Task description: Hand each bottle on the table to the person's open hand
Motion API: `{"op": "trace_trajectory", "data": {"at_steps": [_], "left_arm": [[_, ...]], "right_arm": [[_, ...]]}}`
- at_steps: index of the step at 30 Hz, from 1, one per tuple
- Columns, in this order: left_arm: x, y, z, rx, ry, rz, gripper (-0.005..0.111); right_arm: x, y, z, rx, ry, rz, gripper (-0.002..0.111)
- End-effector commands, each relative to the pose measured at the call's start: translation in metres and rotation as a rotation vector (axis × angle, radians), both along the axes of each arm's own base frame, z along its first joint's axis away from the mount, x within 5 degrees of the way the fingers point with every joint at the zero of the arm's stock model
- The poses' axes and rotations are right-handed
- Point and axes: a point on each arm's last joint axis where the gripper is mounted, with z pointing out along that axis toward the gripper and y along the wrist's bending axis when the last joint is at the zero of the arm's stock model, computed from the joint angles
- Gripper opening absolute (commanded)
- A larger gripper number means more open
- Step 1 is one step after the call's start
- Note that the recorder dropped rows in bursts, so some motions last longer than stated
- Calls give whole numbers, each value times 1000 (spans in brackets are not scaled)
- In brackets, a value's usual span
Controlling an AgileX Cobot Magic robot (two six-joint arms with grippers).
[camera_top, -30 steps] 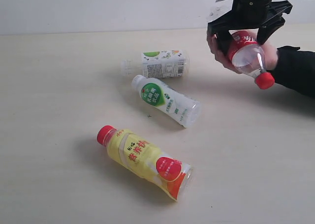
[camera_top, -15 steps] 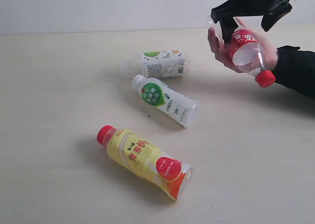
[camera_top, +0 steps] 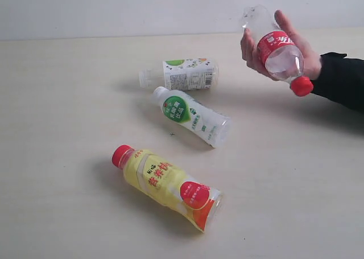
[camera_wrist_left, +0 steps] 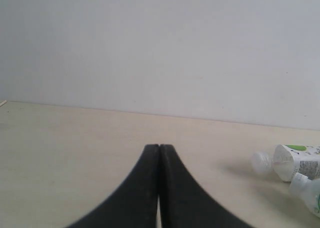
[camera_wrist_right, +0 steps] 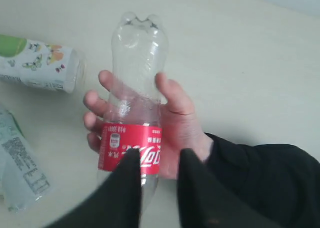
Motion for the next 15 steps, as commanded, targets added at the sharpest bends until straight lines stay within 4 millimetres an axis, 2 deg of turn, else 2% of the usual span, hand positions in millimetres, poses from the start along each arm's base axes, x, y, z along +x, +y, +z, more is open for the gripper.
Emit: {"op": "trace_trajectory", "data": {"at_steps": [1,4,7,12,15], "left_arm": [[0,0,1,3,-12,-3,0],[0,0,1,3,-12,-3,0],[0,0,1,3,-12,-3,0],[0,0,1,3,-12,-3,0],[0,0,1,3,-12,-3,0]], "right_arm": [[-39,-11,24,12,-40,13,2],[-67,-18,27,24,-128,57,1],[-102,-25,22,62,-242,93,1],[-169,-39,-1,127,-471,170,1],[-203,-48,-16,149,-576,178,1]]}}
